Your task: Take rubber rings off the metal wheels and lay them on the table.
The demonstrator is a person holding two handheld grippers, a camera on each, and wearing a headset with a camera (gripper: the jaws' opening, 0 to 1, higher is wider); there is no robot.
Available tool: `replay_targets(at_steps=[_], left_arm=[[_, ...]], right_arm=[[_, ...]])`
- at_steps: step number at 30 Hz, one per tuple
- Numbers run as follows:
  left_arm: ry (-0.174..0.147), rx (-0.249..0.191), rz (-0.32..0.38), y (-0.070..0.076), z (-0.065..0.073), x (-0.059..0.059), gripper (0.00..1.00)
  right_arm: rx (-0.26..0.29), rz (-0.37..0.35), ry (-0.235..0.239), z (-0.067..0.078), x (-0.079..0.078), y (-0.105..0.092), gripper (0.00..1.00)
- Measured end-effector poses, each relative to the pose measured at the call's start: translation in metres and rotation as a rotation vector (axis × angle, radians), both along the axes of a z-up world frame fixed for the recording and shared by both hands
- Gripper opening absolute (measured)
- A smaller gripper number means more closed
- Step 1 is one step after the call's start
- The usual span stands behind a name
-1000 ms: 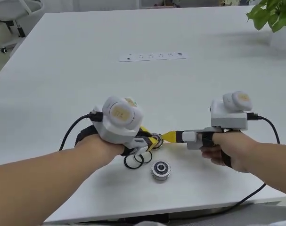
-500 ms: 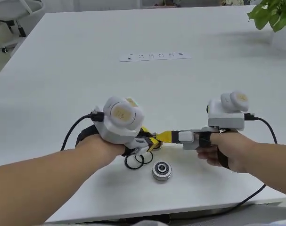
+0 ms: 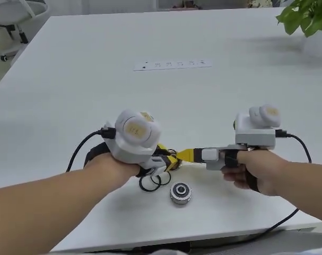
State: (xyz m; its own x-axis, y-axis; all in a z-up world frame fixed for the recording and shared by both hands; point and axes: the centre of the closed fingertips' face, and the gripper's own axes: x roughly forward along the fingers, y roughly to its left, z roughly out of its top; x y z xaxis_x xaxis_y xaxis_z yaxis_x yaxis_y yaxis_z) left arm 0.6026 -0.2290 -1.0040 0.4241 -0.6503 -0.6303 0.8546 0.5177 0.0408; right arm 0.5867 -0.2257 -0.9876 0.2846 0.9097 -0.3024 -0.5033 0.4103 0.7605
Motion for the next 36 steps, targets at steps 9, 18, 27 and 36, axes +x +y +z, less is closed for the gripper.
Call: replay_targets(at_steps=[9, 18, 27, 36], left_arm=[[0.002, 0.000, 0.002, 0.000, 0.000, 0.000, 0.13], [0.012, 0.001, -0.014, 0.000, 0.000, -0.001, 0.13], [0.033, -0.014, -0.012, 0.009, 0.005, -0.007, 0.18], [0.039, -0.116, -0.002, 0.016, 0.031, -0.021, 0.27]], right_arm=[[0.014, -0.005, 0.003, 0.003, 0.000, 0.003, 0.00], [0.000, -0.005, 0.001, 0.002, 0.000, 0.003, 0.00], [0.000, 0.010, 0.003, 0.003, -0.002, 0.005, 0.00], [0.024, 0.012, -0.004, 0.013, -0.004, 0.007, 0.00]])
